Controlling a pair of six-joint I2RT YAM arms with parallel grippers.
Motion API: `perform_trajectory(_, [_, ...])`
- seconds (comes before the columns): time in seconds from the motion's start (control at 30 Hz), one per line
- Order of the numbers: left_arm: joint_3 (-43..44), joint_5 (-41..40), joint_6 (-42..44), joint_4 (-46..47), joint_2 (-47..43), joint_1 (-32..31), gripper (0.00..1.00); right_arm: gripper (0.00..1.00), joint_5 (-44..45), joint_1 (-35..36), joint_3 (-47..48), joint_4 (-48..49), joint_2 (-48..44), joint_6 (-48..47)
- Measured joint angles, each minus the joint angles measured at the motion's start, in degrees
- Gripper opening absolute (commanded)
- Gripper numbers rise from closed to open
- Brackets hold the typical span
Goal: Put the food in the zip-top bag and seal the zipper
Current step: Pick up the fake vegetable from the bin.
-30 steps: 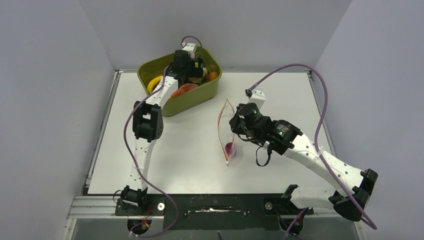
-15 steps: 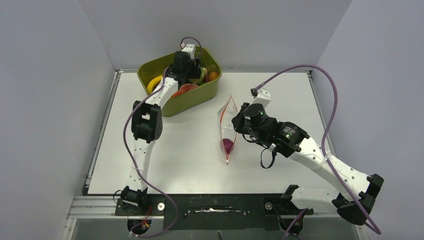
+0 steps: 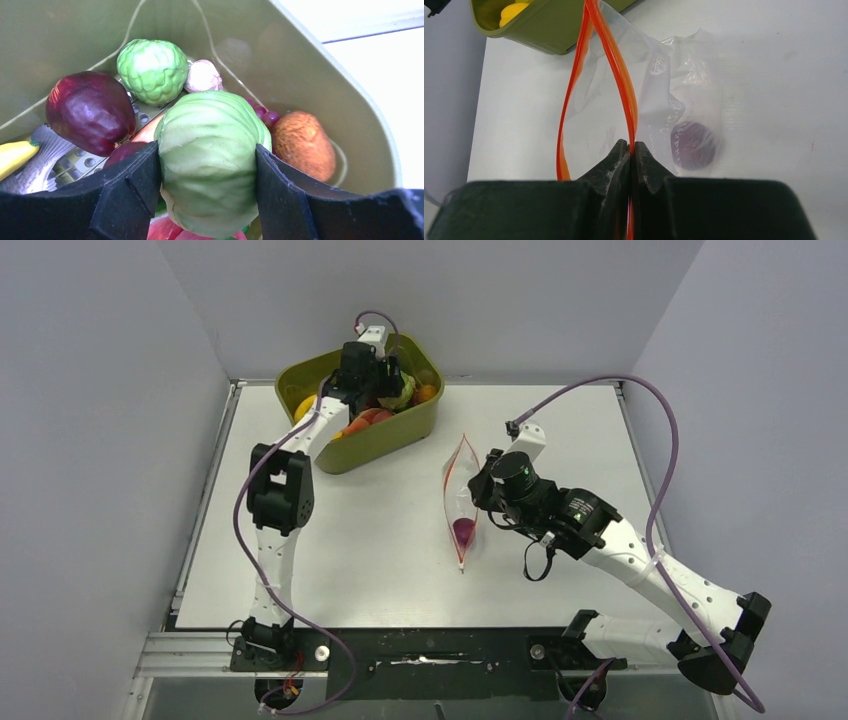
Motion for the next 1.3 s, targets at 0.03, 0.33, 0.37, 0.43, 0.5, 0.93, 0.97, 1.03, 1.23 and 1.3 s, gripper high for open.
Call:
perform_trajectory(0.03, [-0.81,0.20,0.02,0.44,-0.87,-0.04,0.44,0.00,-0.02,0.00,-0.55,0.04,-0.26,0.13])
perform_trajectory(0.33, [-6.10,1.22,0.07,2.56,-7.28,0.00,0.43,0.00,-1.18,-0.04,-1.16,-0.20,0.63,2.08])
perform_trajectory(0.37, [-6.64,1.33,0.09,2.54,-8.00,0.02,0.43,0.00,-1.36,-0.04,-1.16,-0.20,0.92,2.32])
perform_trajectory(0.43, [-8.33,1.70,0.28,2.23,-10.19,0.07,0.43,0.00,-1.88,-0.04,-1.16,-0.17,1.42,2.82])
perform_trajectory(0.5, [-10.36,2.40,0.37,1.97,-12.90,0.17,0.43,0.00,-2.51,-0.09,-1.16,-0.07,1.60,3.37])
perform_trajectory(0.93, [-28.81,8.00,-1.73,4.46,-38.60,0.79,0.43,0.00,-4.22,-0.81,-1.18,3.56,1.62,6.23])
perform_trajectory(0.97, [-30.32,8.57,-2.27,4.83,-40.33,0.79,0.43,0.00,-4.37,-0.92,-1.18,3.67,1.68,6.36])
perform_trajectory(1.03, [-33.38,9.79,-3.26,5.27,-43.45,0.74,0.43,0.00,-4.74,-1.07,-1.18,3.91,2.05,6.60])
perform_trajectory(1.23, [-43.45,14.25,-8.09,4.81,-53.29,0.74,0.43,0.00,-6.10,-1.09,-1.18,4.83,4.04,7.74])
perform_trajectory(1.3, [-47.34,15.98,-10.29,4.50,-57.20,0.74,0.43,0.00,-6.03,-1.25,-1.03,4.61,4.26,7.76])
